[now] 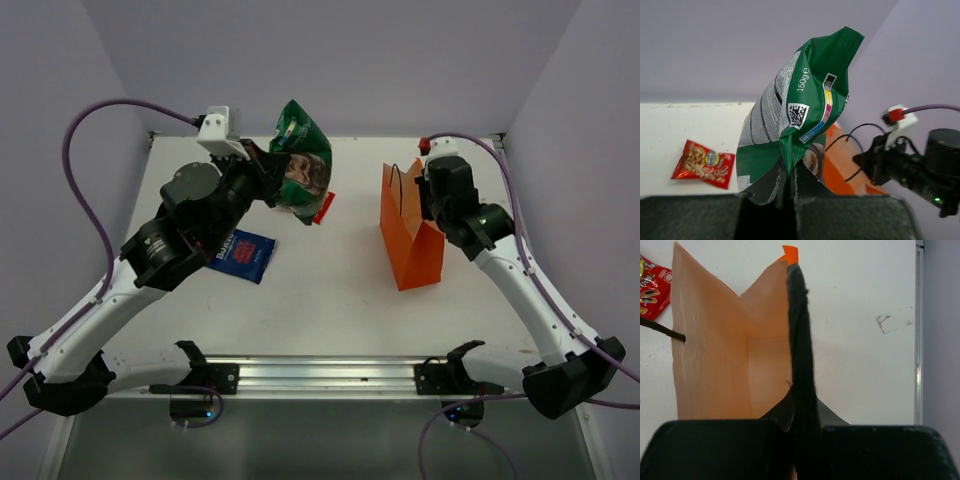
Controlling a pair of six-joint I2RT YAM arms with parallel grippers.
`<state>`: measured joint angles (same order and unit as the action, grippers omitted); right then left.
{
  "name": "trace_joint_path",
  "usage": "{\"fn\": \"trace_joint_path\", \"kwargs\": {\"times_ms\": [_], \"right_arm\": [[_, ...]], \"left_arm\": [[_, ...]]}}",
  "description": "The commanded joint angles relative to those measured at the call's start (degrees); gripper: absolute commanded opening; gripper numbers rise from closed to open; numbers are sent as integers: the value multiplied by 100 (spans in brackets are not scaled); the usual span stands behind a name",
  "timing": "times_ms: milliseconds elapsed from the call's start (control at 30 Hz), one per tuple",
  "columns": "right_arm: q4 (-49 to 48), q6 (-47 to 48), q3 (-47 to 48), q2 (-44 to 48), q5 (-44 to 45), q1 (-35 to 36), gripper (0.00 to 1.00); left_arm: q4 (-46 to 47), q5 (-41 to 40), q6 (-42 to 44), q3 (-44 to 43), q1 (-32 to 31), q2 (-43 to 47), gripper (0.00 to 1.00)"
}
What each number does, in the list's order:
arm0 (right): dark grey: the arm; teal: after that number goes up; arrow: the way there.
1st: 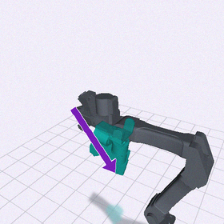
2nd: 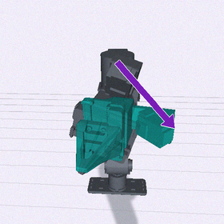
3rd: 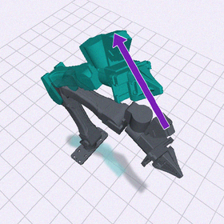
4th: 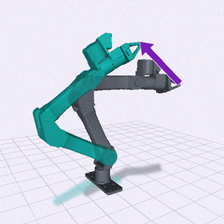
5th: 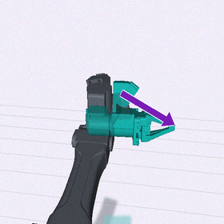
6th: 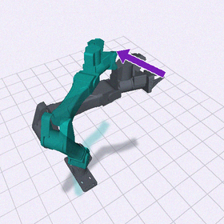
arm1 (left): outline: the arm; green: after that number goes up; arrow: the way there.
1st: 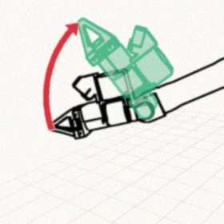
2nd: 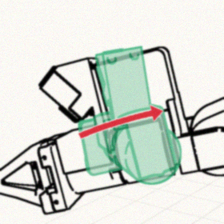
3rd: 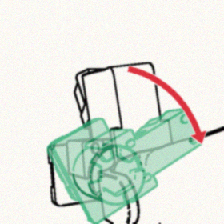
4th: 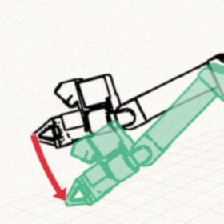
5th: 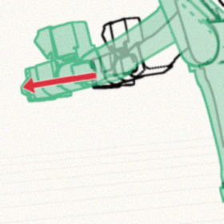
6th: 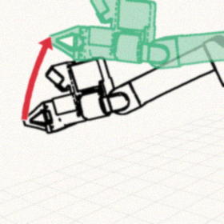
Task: Place the snacks into the paper bag
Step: Place the snack in the paper bag.
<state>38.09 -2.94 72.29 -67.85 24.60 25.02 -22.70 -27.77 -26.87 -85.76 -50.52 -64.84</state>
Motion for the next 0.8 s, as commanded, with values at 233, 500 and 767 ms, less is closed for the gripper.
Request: {"fn": "trace_joint_path", "kwargs": {"times_ms": [233,500,767], "right_arm": [[23,-146,496,141,344,328,0],[76,-172,760,299,185,399,0],[24,-233,690,211,510,566,0]], "left_arm": [[1997,913,-907,94,-1,156,0],[2918,1037,-1601,208,-2,173,0],[3921,1256,-2505,419,-2,51,2]]}}
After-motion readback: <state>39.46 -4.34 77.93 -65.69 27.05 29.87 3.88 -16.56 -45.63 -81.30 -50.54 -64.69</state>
